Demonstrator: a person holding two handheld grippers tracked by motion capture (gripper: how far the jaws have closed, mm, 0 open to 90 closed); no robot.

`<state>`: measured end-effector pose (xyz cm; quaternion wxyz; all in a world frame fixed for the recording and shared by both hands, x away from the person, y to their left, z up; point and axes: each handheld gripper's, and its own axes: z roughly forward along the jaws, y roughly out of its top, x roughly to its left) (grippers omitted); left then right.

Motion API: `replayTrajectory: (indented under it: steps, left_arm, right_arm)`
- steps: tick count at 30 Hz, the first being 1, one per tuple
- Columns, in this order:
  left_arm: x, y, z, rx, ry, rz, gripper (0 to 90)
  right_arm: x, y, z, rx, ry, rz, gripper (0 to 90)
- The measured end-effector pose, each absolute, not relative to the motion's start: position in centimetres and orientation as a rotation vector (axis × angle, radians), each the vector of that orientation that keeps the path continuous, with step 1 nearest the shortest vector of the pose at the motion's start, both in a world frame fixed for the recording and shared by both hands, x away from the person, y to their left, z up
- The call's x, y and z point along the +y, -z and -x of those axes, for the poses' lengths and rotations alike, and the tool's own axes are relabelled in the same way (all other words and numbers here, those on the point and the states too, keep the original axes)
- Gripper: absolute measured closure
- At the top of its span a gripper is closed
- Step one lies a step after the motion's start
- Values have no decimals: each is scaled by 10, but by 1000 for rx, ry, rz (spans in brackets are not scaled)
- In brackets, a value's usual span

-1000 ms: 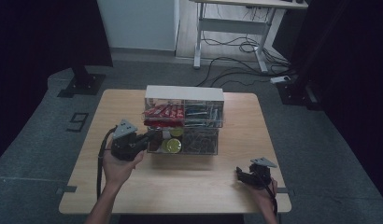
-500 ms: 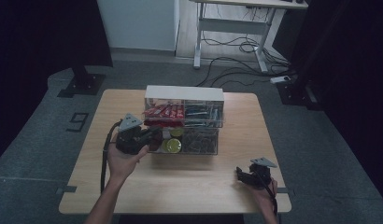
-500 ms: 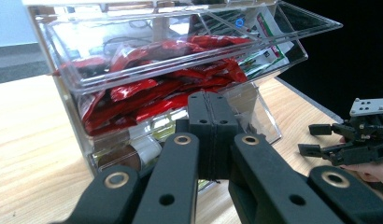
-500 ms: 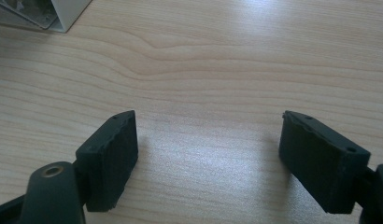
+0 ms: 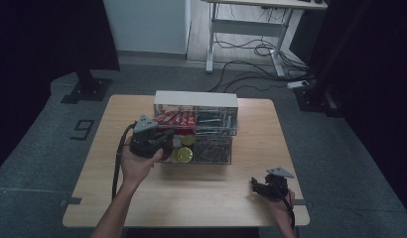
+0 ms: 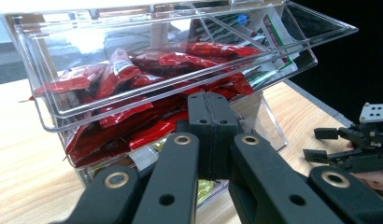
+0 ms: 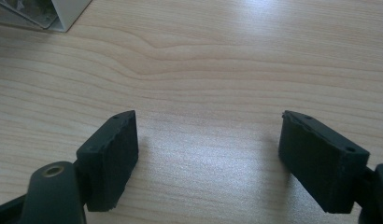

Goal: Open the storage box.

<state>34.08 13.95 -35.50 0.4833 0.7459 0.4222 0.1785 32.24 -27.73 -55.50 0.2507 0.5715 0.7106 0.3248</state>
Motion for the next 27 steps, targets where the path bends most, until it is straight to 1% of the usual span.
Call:
replayTrajectory:
  steps: [5, 27]
  left_arm:
    - [138, 356, -345, 1032, -412, -1813, 900]
    - [133, 346, -353, 1030, -403, -1807, 900]
  right_arm:
    - [-277, 555, -322, 1937, -883, -1556, 197]
    - [-277, 555, -323, 1935, -883, -1554, 197]
